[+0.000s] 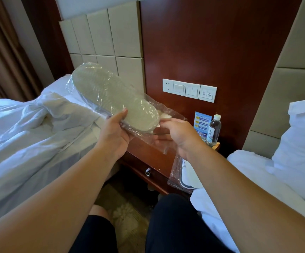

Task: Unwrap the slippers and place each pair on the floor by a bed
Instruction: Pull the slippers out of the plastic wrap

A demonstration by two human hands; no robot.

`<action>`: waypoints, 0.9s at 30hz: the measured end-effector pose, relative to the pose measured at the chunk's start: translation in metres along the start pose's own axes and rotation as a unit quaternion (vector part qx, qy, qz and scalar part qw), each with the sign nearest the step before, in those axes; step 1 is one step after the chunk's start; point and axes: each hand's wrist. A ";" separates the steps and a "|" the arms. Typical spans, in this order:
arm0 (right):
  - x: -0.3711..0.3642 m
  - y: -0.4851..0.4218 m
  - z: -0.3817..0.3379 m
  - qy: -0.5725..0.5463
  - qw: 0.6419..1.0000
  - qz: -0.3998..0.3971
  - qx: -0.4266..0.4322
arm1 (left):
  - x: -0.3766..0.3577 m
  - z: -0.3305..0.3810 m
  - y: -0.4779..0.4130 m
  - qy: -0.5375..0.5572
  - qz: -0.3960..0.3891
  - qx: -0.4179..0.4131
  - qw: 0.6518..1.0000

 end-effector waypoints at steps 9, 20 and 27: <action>-0.009 0.013 -0.015 -0.092 0.989 -0.054 0.098 | 0.003 -0.003 0.005 -0.030 -0.037 0.000 0.999; -0.016 0.011 -0.008 -0.121 0.990 -0.053 0.044 | 0.010 -0.001 0.007 -0.029 -0.080 0.021 0.996; -0.013 0.005 -0.005 -0.159 0.979 -0.115 0.057 | 0.016 0.002 0.007 -0.035 -0.067 0.044 0.996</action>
Point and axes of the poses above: each hand's wrist, its own y-axis away from the middle knuckle, its own x-axis out of the back of the hand, z = x × y, and after that the axes turned 8 degrees about y, right-handed
